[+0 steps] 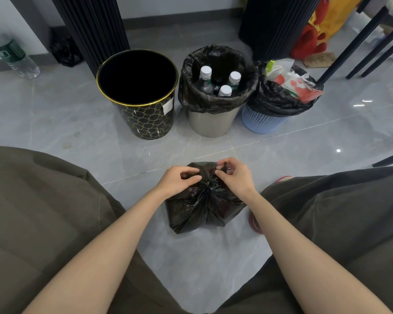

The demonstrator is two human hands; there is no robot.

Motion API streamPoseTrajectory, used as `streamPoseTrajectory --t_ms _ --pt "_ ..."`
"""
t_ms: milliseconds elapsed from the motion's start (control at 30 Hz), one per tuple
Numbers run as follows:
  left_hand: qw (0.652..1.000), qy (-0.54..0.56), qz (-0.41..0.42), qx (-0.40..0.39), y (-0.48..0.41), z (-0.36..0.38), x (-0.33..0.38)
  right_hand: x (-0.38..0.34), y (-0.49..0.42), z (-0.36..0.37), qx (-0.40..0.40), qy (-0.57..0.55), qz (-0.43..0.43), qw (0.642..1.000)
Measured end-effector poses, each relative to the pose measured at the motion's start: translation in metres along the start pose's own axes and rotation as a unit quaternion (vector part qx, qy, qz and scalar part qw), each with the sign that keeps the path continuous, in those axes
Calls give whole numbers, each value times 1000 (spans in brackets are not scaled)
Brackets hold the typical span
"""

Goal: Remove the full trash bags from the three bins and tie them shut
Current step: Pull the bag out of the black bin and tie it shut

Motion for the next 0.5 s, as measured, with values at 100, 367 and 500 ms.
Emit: streamPoseTrajectory --t_ms 100,367,500 --pt "998 0 -50 25 2 -5 -7 6 7 -5 43 6 -3 999" --pt "881 272 -376 88 33 4 -30 48 9 4 16 47 153 987" --pt "816 348 -460 48 40 17 -50 54 10 19 -42 -26 197 979"
Point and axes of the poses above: each hand's wrist, its own y-axis away from the middle knuckle, its own z-axis out of the palm, x = y × z, the point moved 4 cm from there along -y, towards the middle knuckle, and after that the axes turned 14 degrees about y, right-handed, at the moved point
